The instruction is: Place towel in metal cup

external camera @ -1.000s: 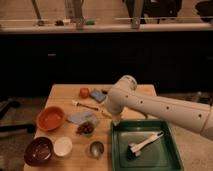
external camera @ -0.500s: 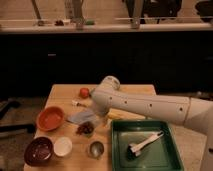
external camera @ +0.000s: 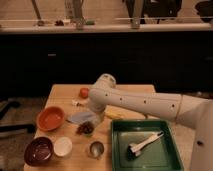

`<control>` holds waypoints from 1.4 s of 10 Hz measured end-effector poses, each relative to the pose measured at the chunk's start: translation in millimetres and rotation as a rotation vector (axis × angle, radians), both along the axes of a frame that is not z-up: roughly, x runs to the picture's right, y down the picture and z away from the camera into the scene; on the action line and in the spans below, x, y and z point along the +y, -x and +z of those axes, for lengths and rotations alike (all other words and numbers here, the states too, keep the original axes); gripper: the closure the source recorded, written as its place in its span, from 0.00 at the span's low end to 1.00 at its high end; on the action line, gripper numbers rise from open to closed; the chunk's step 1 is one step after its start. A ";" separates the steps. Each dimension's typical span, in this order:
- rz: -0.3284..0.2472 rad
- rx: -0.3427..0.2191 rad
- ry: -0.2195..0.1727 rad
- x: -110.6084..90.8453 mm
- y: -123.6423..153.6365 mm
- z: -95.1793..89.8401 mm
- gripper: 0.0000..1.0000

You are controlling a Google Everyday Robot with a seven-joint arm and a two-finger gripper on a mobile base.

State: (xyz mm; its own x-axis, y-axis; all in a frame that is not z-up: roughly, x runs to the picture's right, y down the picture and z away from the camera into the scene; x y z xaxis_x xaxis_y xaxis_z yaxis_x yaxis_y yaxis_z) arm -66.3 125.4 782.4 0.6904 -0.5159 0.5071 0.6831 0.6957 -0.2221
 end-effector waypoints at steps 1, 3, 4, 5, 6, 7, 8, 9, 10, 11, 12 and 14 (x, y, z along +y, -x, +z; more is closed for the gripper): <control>-0.006 0.013 0.012 0.2 -0.4 13.9 0.20; -0.022 0.035 0.036 8.1 -0.1 37.4 0.20; -0.037 0.050 0.055 16.1 1.1 52.2 0.20; -0.049 0.055 0.063 20.1 3.1 59.0 0.20; -0.057 0.060 0.076 24.9 4.6 64.9 0.20; -0.065 0.072 0.091 31.2 1.6 71.4 0.20; -0.072 0.080 0.102 36.9 0.9 77.6 0.20; -0.079 0.083 0.111 40.9 2.1 80.5 0.20; -0.088 0.089 0.121 46.2 2.4 83.5 0.20; -0.095 0.092 0.125 48.9 2.8 85.7 0.20; -0.100 0.100 0.131 51.7 1.4 87.0 0.20; -0.126 0.112 0.139 57.5 6.3 90.1 0.20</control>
